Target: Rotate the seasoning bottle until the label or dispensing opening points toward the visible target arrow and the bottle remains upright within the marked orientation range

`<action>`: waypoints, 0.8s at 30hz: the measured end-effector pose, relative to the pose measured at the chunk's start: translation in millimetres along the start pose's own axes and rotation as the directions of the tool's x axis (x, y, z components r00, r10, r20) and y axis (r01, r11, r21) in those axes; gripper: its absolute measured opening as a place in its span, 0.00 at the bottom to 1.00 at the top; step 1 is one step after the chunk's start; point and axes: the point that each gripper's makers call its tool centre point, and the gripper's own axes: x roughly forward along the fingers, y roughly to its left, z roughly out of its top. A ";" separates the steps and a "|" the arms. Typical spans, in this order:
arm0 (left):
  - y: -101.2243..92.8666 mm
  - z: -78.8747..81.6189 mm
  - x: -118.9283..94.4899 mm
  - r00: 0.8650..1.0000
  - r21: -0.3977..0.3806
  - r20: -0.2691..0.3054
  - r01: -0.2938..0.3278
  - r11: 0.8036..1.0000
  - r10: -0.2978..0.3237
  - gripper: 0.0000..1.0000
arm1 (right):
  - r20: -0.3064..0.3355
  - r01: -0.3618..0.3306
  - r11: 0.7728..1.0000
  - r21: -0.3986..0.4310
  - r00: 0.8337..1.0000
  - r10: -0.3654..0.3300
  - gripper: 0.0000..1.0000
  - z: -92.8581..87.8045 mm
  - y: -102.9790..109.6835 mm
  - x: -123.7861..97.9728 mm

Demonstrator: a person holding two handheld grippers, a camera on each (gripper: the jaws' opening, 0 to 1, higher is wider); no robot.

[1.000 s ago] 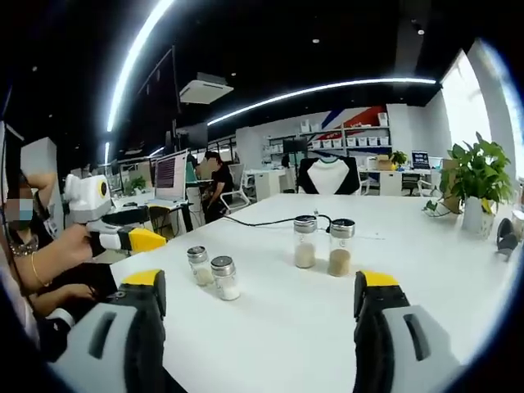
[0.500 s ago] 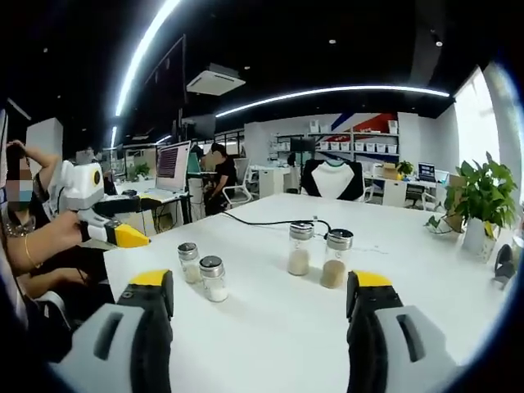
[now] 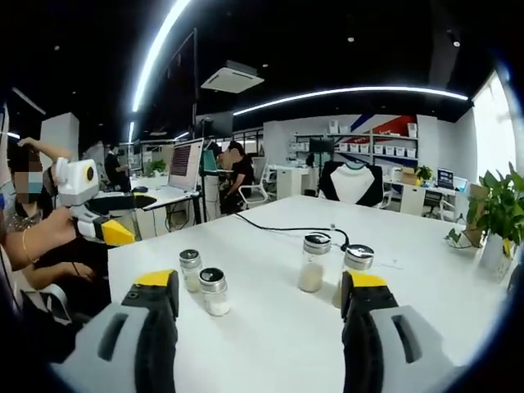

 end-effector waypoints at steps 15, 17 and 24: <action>2.8 7.9 1.5 1.000 0.045 0.004 -0.019 0.999 0.018 1.00 | -0.045 -0.027 0.999 -0.033 0.999 0.025 0.76 -2.3 -22.4 51.6; 3.3 6.9 2.5 1.000 0.044 0.001 -0.017 0.999 0.016 1.00 | -0.055 -0.022 0.999 -0.036 0.998 0.020 0.75 -5.5 -25.8 57.8; -0.8 1.6 7.8 1.000 0.026 -0.009 0.012 1.000 -0.012 1.00 | -0.132 -0.008 0.996 -0.093 0.991 -0.004 0.73 -28.7 -37.9 80.7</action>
